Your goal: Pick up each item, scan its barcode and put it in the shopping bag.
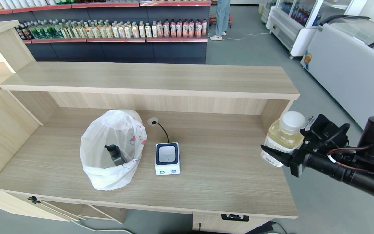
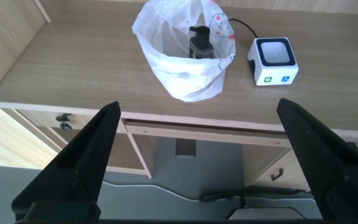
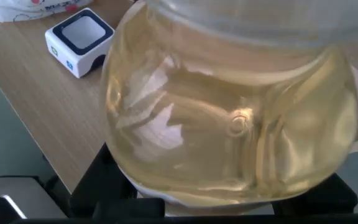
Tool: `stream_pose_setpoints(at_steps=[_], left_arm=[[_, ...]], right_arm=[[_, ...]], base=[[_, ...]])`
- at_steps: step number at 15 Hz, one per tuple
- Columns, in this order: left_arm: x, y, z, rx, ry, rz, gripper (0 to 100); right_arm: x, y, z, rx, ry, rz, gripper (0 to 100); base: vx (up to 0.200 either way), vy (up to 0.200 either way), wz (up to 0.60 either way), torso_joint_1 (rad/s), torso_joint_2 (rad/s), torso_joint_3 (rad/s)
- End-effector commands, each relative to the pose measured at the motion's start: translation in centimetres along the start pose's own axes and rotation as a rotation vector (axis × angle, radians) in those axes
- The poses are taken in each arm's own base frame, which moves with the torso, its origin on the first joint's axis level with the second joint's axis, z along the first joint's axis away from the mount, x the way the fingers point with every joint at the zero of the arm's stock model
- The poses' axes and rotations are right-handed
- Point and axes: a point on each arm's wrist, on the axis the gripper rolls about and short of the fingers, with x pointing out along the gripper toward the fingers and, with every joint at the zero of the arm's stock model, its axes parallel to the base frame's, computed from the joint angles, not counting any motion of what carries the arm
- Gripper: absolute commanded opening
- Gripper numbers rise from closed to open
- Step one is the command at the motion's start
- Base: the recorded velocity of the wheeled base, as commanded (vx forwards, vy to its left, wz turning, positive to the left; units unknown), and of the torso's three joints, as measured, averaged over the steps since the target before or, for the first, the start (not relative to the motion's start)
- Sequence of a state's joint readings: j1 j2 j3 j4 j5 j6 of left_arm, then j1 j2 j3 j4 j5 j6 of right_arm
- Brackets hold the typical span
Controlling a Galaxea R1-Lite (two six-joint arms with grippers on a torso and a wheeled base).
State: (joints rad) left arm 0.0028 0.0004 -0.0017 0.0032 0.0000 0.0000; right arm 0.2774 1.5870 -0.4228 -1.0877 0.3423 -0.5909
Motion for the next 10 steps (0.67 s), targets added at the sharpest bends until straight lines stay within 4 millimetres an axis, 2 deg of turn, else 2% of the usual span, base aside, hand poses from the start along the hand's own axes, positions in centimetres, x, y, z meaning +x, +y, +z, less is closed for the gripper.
stream_pose_setpoints(at_steps=[1,2,5,10], left_arm=[[0.0,0.0,0.0,0.0,0.0,0.0,100],[0.0,0.0,0.0,0.0,0.0,0.0,100],[0.0,0.0,0.0,0.002,0.0,0.0,100],[0.0,0.0,0.0,0.002,0.0,0.0,100]], right_arm=[[-0.5,0.5,-1.2,-0.047,0.028,-0.008,0],[-0.4,0.9,-1.9,-0.099,0.019,-0.014,0],[0.8,0.7,-1.7,-0.222,-0.044,-0.058,0],[1.4,1.8,-0.8,-0.229,-0.046,-0.07,0]], base=[[0.0,0.0,0.0,0.0,0.0,0.0],[0.0,0.0,0.0,0.0,0.0,0.0],[0.0,0.0,0.0,0.0,0.0,0.0],[0.0,0.0,0.0,0.0,0.0,0.0]])
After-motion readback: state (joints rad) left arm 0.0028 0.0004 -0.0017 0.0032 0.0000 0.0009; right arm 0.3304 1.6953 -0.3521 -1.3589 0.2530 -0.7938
